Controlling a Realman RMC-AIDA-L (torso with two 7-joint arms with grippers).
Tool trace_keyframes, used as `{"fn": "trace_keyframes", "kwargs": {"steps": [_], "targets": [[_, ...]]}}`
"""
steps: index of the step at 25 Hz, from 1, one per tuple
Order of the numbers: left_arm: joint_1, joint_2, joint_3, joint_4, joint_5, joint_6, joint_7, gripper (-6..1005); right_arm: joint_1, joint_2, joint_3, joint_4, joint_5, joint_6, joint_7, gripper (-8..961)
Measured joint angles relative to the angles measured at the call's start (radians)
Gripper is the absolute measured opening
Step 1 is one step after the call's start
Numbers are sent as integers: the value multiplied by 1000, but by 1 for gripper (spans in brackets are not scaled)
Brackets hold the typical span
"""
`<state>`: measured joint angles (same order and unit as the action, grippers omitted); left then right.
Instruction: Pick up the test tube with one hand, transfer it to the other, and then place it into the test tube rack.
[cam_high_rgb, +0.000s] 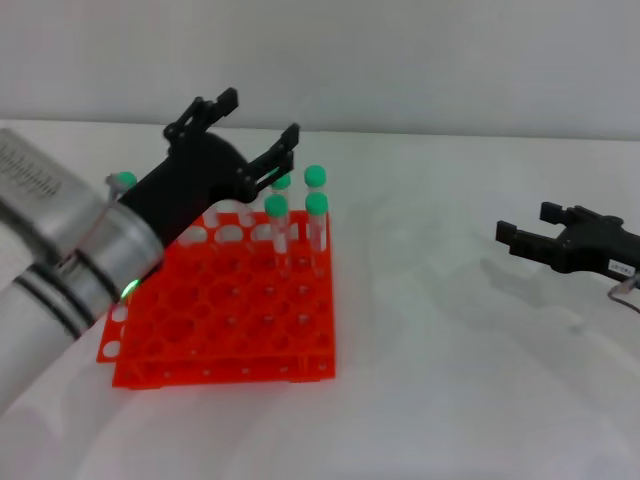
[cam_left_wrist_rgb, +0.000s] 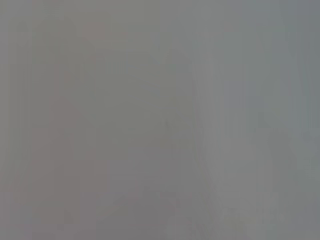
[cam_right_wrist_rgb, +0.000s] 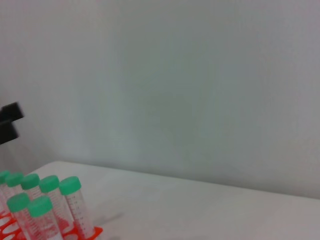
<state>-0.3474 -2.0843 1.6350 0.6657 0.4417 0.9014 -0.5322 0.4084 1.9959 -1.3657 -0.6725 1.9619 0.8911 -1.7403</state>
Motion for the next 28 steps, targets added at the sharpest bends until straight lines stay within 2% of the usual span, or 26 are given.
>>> {"fn": "trace_keyframes", "kwargs": {"steps": [2,7,11,16,24,28], "targets": [[30,0,-1,-10,-26,51,25,874,-19,6,35,-1,0,29,-27,860],[104,-2,2,-129,-156,256,104,872,-69,13,115,4,10,96,-101,860],[115,-2,2,-278,-261,380,158,870,-100,14,192,57,46,184,-198,860],[115,-4,3,-399,-377,449,194,862,-105,14,314,199,99,325,-351,860],[129,-5,3,-435,-469,544,196,861,-112,12,508,415,103,487,-558,860],[137,-5,5,-437,-515,572,197,861,-116,12,571,499,103,540,-641,860]]}}
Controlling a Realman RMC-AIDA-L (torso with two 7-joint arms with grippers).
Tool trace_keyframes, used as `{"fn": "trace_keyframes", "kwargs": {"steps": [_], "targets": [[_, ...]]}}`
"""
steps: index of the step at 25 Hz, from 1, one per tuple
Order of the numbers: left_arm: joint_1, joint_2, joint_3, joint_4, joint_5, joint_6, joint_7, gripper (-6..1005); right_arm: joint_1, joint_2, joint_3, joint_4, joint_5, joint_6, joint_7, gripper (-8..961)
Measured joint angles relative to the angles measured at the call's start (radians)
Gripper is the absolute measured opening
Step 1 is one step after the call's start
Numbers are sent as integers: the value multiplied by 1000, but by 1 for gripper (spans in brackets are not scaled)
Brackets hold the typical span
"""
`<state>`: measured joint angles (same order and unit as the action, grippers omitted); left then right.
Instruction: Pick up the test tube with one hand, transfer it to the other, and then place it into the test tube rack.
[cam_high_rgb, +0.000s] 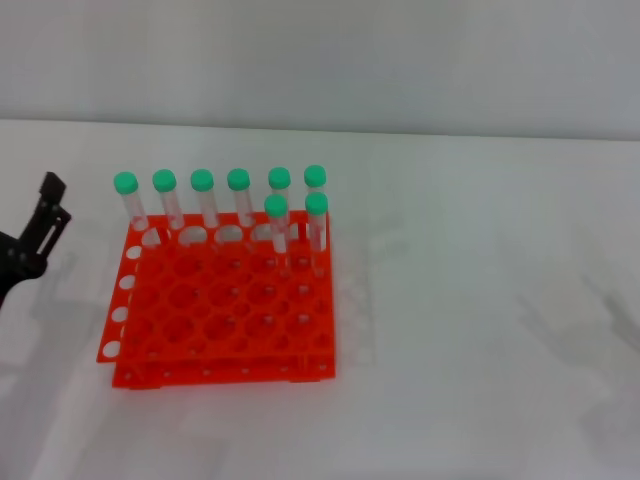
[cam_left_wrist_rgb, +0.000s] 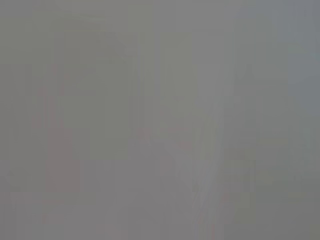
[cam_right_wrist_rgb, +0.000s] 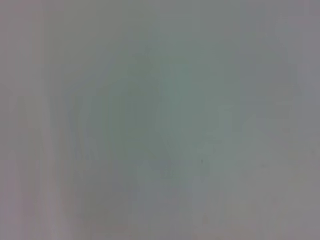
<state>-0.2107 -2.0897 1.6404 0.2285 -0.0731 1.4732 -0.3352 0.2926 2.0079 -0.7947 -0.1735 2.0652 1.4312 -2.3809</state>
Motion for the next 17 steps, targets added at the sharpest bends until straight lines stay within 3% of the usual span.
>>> {"fn": "trace_keyframes", "kwargs": {"steps": [17], "targets": [[-35,-3,4,-10,-74,24,-2,862,-7,0,24,33,1,35,-47,860]]}}
